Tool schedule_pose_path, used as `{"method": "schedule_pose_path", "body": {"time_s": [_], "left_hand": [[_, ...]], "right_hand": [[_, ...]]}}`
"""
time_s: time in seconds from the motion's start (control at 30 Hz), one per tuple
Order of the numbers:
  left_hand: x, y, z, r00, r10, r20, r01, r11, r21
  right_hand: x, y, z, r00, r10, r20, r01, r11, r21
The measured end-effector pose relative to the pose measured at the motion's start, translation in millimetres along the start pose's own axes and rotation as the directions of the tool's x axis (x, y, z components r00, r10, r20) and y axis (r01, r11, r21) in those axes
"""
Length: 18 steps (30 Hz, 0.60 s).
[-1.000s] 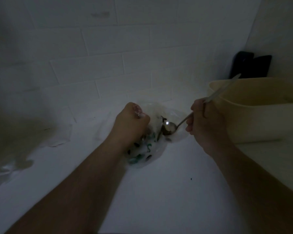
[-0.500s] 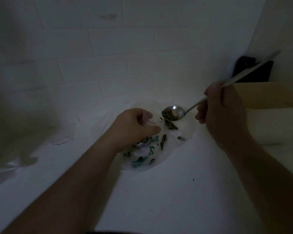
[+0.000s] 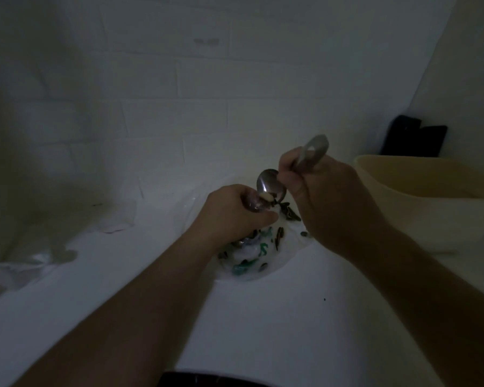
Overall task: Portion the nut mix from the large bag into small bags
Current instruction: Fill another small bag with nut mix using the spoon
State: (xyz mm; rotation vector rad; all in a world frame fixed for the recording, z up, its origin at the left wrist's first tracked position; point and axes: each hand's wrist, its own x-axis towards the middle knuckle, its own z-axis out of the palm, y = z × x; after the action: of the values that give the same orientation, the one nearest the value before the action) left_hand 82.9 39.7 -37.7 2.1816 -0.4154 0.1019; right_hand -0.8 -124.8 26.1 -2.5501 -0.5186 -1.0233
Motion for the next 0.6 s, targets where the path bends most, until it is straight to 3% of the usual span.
{"method": "schedule_pose_path", "body": {"time_s": [0.2, 0.33, 0.47, 0.6], "left_hand": [[-2, -2, -1, 1.0, -0.016, 0.014, 0.015, 0.999, 0.038], [-2, -7, 2, 1.0, -0.007, 0.025, 0.004, 0.995, 0.096], [0, -6, 2, 0.995, 0.006, -0.099, -0.005, 1.0, 0.007], [4, 3, 3, 0.973, 0.034, -0.229, -0.064, 0.99, -0.124]], "right_hand": [[-7, 6, 8, 0.997, -0.044, -0.061, 0.041, 0.998, -0.042], [-13, 21, 7, 0.984, 0.122, -0.129, -0.115, 0.992, 0.06], [-17, 41, 10, 0.967, 0.226, -0.121, -0.229, 0.973, -0.011], [-24, 54, 16, 0.972, 0.212, -0.1, -0.221, 0.971, -0.093]]}}
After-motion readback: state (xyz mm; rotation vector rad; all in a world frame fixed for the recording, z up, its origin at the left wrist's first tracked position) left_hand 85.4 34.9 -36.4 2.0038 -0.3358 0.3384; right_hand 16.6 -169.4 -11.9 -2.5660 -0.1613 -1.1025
